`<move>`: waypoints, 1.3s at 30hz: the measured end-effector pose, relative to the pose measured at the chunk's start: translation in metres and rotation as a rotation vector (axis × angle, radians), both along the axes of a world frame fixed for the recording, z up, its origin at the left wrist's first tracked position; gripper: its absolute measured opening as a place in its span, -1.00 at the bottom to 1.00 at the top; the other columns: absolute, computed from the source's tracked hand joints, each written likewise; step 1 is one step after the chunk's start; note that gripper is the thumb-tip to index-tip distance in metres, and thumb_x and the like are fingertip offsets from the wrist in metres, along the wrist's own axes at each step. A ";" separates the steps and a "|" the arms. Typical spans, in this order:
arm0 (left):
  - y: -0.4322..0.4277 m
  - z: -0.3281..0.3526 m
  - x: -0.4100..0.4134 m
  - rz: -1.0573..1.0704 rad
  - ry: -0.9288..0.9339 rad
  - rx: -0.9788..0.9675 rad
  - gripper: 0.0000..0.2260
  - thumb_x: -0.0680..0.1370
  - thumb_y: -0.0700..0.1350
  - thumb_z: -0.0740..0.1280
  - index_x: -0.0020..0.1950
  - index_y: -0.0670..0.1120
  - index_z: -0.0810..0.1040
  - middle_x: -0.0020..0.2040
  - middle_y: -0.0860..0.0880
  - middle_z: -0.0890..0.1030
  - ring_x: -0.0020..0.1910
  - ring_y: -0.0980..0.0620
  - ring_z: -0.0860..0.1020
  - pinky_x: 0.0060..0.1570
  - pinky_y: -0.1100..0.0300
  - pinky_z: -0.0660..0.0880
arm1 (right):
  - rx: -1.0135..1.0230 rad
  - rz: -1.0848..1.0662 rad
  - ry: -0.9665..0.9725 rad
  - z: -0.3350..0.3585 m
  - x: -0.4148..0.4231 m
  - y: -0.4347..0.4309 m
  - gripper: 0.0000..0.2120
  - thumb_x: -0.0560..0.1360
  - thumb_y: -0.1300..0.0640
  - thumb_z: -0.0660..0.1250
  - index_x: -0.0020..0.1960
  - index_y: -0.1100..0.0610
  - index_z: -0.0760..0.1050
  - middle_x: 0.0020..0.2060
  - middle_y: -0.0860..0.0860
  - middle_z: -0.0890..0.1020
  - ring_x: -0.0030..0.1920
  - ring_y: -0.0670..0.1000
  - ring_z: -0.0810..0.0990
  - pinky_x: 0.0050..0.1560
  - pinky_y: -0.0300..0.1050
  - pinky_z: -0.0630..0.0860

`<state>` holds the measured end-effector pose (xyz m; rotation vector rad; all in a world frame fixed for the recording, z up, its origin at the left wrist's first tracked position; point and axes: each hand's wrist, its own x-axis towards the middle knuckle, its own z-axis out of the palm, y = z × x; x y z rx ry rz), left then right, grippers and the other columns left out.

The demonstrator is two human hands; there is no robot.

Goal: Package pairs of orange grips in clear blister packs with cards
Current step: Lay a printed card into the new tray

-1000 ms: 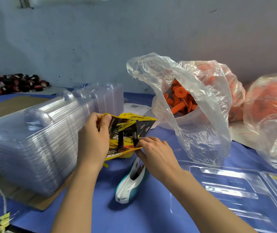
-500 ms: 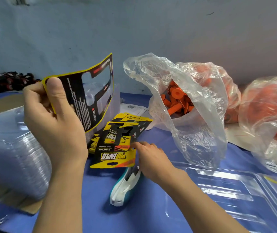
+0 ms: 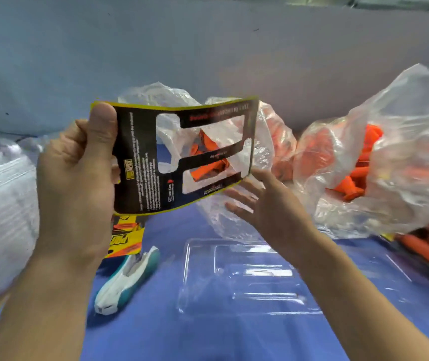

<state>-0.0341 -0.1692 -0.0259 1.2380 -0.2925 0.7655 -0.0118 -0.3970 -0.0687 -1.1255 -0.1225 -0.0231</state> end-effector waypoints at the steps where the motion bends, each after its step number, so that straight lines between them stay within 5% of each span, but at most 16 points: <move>1: -0.006 -0.003 -0.001 -0.026 0.046 -0.019 -0.62 0.45 0.34 0.38 -0.13 0.03 0.63 -0.23 -0.11 0.57 -0.21 -0.15 0.54 -0.21 -0.39 0.57 | 0.005 -0.075 -0.003 -0.003 -0.006 -0.018 -0.78 0.60 0.07 0.25 0.20 0.09 0.53 0.01 0.04 0.68 -0.05 0.05 0.69 -0.02 -0.02 0.64; 4: -0.026 -0.019 0.002 -0.097 0.200 -0.026 -0.63 0.49 0.28 0.37 -0.08 -0.03 0.64 -0.14 -0.10 0.65 -0.16 -0.13 0.59 -0.05 -0.31 0.58 | -0.163 -0.231 -0.065 -0.015 -0.029 -0.063 -0.61 0.52 -0.06 0.36 0.32 -0.01 0.51 0.02 0.05 0.68 -0.09 0.02 0.65 -0.09 -0.11 0.61; 8: -0.047 -0.046 0.015 -0.180 0.398 -0.066 -0.64 0.58 0.13 0.33 0.08 -0.18 0.59 0.11 -0.35 0.62 0.14 -0.43 0.56 0.08 -0.48 0.46 | -0.261 -0.281 -0.084 -0.031 -0.056 -0.092 -0.63 0.33 -0.18 0.42 0.06 -0.03 0.68 -0.19 0.01 0.63 -0.27 -0.02 0.56 -0.22 -0.19 0.57; 10: -0.058 -0.060 0.021 -0.196 0.480 -0.032 -0.66 0.59 0.11 0.32 0.06 -0.17 0.60 0.06 -0.25 0.67 0.09 -0.29 0.63 0.08 -0.31 0.55 | -0.319 -0.295 -0.073 -0.038 -0.062 -0.099 -0.64 0.32 -0.19 0.40 0.03 -0.05 0.69 -0.25 -0.02 0.60 -0.30 -0.03 0.53 -0.25 -0.21 0.55; 13: -0.071 -0.076 0.028 -0.221 0.515 0.035 -0.74 0.57 0.11 0.33 -0.09 -0.07 0.62 -0.09 -0.10 0.72 -0.17 0.00 0.70 -0.21 0.08 0.61 | -0.321 -0.295 -0.041 -0.048 -0.065 -0.106 -0.69 0.35 -0.13 0.41 0.05 -0.06 0.68 -0.24 0.01 0.62 -0.28 -0.03 0.53 -0.25 -0.20 0.56; 16: -0.079 -0.082 0.031 -0.228 0.502 0.074 -0.75 0.58 0.10 0.31 -0.13 -0.04 0.60 -0.15 -0.06 0.72 -0.21 0.05 0.69 -0.31 0.18 0.59 | -0.242 -0.311 0.044 -0.057 -0.062 -0.113 -0.70 0.44 0.05 0.45 0.16 0.00 0.60 -0.05 0.09 0.65 -0.21 0.00 0.63 -0.17 -0.14 0.62; 19: -0.086 -0.085 0.032 -0.207 0.501 0.138 -0.74 0.60 0.11 0.29 -0.11 -0.03 0.62 -0.12 -0.04 0.73 -0.16 0.05 0.69 -0.15 0.10 0.55 | -0.209 -0.354 0.090 -0.065 -0.059 -0.117 -0.72 0.50 0.18 0.42 0.20 0.03 0.57 -0.04 0.05 0.66 -0.20 -0.02 0.65 -0.24 -0.15 0.60; 24: -0.089 -0.090 0.029 -0.234 0.536 0.202 -0.73 0.63 0.07 0.26 -0.14 0.05 0.69 -0.08 -0.06 0.73 -0.09 -0.01 0.69 -0.01 -0.02 0.56 | -0.297 -0.363 0.113 -0.067 -0.059 -0.117 -0.84 0.54 0.09 0.38 0.10 0.09 0.61 -0.22 0.01 0.65 -0.35 -0.05 0.56 -0.42 -0.16 0.53; 28: -0.083 -0.102 0.029 -0.160 0.549 0.276 -0.73 0.63 0.02 0.29 -0.13 -0.10 0.65 -0.19 -0.04 0.71 -0.20 0.01 0.65 -0.14 0.13 0.54 | -0.397 -0.443 0.085 -0.069 -0.059 -0.119 -0.85 0.56 0.06 0.36 -0.09 0.10 0.66 -0.33 -0.04 0.62 -0.42 -0.07 0.53 -0.44 -0.17 0.53; 31: -0.074 -0.112 0.028 0.125 0.433 0.584 -0.69 0.60 0.12 0.28 -0.19 -0.07 0.56 -0.43 0.04 0.58 -0.44 0.06 0.50 -0.44 0.23 0.43 | -0.528 -0.439 0.082 -0.071 -0.059 -0.120 -0.82 0.55 0.03 0.37 -0.16 0.04 0.68 -0.36 -0.12 0.64 -0.42 -0.14 0.53 -0.43 -0.19 0.52; 34: -0.068 -0.115 0.026 0.349 0.351 0.823 -0.70 0.59 0.18 0.24 -0.21 0.01 0.49 -0.34 0.11 0.56 -0.33 0.10 0.50 -0.38 0.13 0.33 | -0.542 -0.413 0.083 -0.074 -0.058 -0.118 -0.81 0.54 0.04 0.38 -0.20 0.05 0.70 -0.39 -0.11 0.63 -0.45 -0.12 0.49 -0.48 -0.21 0.49; 39: -0.064 -0.125 0.031 0.328 0.401 0.895 -0.66 0.60 0.18 0.22 -0.22 -0.05 0.47 -0.33 0.00 0.59 -0.26 -0.16 0.53 -0.28 -0.02 0.40 | -0.696 -0.427 0.096 -0.080 -0.055 -0.116 -0.71 0.57 -0.05 0.32 -0.21 0.07 0.67 -0.44 -0.16 0.59 -0.50 -0.17 0.40 -0.48 -0.33 0.35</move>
